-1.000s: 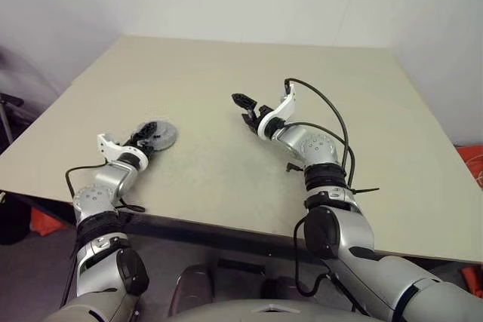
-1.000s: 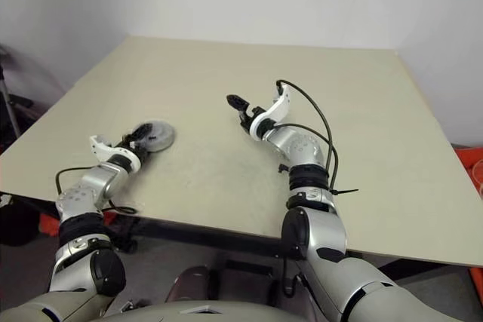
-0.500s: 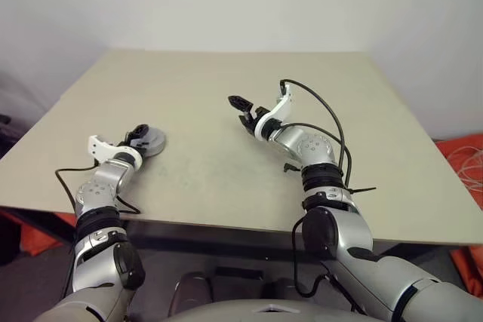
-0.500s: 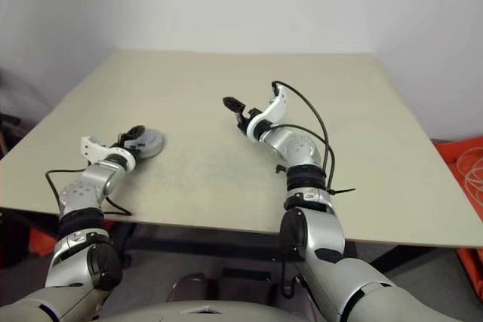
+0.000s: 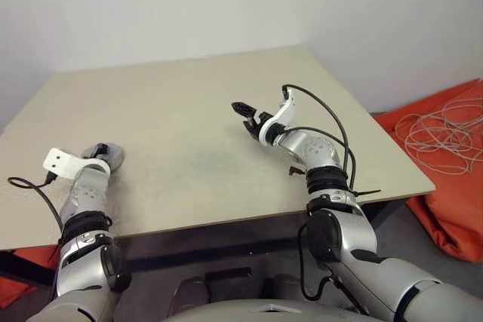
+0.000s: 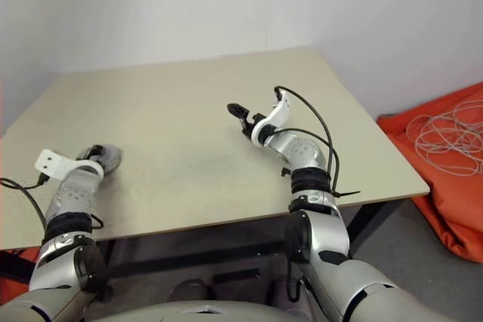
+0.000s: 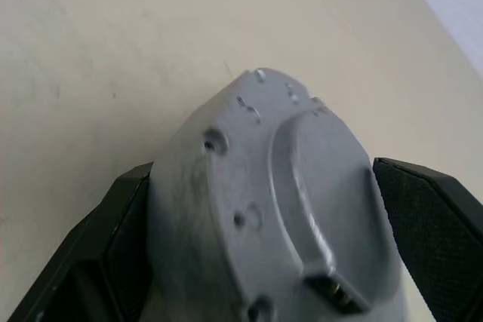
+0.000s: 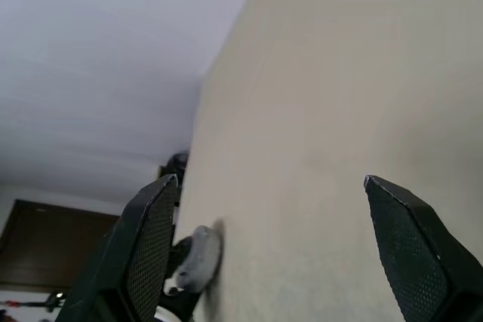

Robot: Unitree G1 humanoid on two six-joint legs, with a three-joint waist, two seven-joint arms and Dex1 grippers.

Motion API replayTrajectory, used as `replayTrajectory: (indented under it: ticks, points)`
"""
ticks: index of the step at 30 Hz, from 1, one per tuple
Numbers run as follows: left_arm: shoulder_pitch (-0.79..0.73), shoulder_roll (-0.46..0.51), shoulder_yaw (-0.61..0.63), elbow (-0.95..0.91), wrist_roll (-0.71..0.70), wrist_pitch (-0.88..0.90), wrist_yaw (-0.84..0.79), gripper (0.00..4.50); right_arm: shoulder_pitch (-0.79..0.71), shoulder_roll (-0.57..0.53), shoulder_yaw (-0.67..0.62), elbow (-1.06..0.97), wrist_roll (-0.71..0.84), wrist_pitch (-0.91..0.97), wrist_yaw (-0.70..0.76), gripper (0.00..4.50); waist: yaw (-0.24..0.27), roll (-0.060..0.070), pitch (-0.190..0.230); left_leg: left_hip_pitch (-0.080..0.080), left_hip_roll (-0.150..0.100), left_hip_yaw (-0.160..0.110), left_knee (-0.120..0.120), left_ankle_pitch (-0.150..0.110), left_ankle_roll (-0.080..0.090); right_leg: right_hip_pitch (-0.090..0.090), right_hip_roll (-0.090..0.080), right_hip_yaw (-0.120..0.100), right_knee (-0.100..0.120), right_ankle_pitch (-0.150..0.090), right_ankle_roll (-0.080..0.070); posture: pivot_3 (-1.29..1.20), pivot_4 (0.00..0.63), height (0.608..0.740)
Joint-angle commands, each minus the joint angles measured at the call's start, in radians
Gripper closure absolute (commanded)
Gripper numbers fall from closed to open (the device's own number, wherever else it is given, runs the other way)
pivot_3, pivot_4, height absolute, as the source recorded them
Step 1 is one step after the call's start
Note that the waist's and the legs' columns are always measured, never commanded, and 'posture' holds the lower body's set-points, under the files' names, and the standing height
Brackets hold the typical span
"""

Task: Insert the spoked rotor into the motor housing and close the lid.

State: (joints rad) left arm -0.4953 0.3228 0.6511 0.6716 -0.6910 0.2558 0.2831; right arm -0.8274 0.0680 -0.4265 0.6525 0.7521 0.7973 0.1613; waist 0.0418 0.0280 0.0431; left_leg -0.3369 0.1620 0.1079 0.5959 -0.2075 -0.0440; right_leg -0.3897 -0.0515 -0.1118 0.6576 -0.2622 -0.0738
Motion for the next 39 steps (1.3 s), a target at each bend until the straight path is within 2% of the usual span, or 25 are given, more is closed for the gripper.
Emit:
replayTrajectory:
  ticks: [1, 3, 8, 12, 14, 17, 23, 39]
  points:
    - [0.066, 0.019, 0.011, 0.106, 0.094, -0.034, 0.114, 0.01, -0.021, 0.009, 0.015, -0.025, 0.008, 0.011, 0.018, 0.00, 0.000, 0.002, -0.001, 0.000, 0.003, 0.001, -0.004, 0.001, -0.002, 0.000, 0.004, -0.001, -0.008, 0.006, -0.005, 0.00, 0.000, 0.740]
    - [0.070, 0.027, 0.004, 0.118, 0.126, -0.053, 0.141, 0.01, -0.019, 0.009, 0.016, -0.027, 0.005, 0.015, 0.022, 0.00, 0.002, 0.002, -0.001, 0.002, 0.008, 0.004, -0.008, 0.001, -0.004, 0.003, 0.009, -0.003, -0.016, 0.006, -0.006, 0.00, 0.000, 0.740]
    - [0.091, 0.064, -0.036, 0.138, 0.254, -0.113, 0.232, 0.01, -0.019, 0.005, 0.023, -0.024, -0.003, 0.025, 0.032, 0.00, 0.015, 0.005, -0.003, 0.002, 0.008, 0.011, -0.019, -0.001, -0.002, 0.007, 0.009, -0.002, -0.032, 0.007, -0.005, 0.00, 0.000, 0.740]
    - [0.093, 0.088, -0.099, 0.120, 0.345, -0.158, 0.217, 0.01, -0.016, 0.003, 0.030, -0.024, -0.009, 0.029, 0.044, 0.00, 0.033, 0.004, -0.003, -0.001, 0.007, 0.009, -0.019, -0.007, 0.004, 0.008, 0.008, 0.000, -0.039, 0.012, -0.005, 0.00, 0.000, 0.740]
    - [0.075, 0.086, -0.125, 0.094, 0.361, -0.167, 0.173, 0.01, -0.012, 0.002, 0.044, -0.030, -0.015, 0.032, 0.061, 0.00, 0.040, 0.003, -0.002, -0.004, 0.007, 0.009, -0.018, -0.010, 0.005, 0.006, 0.008, 0.001, -0.040, 0.012, -0.006, 0.00, 0.000, 0.740]
    - [0.057, 0.085, -0.164, 0.066, 0.397, -0.178, 0.138, 0.01, -0.009, 0.001, 0.055, -0.035, -0.019, 0.035, 0.076, 0.00, 0.057, 0.000, 0.000, -0.009, 0.007, 0.010, -0.017, -0.011, 0.004, 0.003, 0.008, 0.000, -0.040, 0.016, -0.016, 0.00, 0.000, 0.740]
    - [0.003, 0.066, -0.236, 0.000, 0.440, -0.207, 0.050, 0.01, -0.002, -0.007, 0.086, -0.052, -0.024, 0.058, 0.131, 0.00, 0.082, -0.014, 0.007, -0.011, 0.008, 0.012, -0.014, -0.011, 0.005, 0.003, 0.006, -0.001, -0.040, 0.018, -0.017, 0.00, 0.000, 0.740]
    - [-0.097, 0.074, -0.254, -0.052, 0.510, -0.218, 0.051, 0.01, 0.012, -0.043, 0.166, -0.107, -0.051, 0.064, 0.272, 0.00, 0.094, -0.018, 0.010, -0.012, 0.009, 0.013, -0.012, -0.011, 0.004, 0.004, 0.005, -0.001, -0.040, 0.018, -0.015, 0.00, 0.000, 0.740]
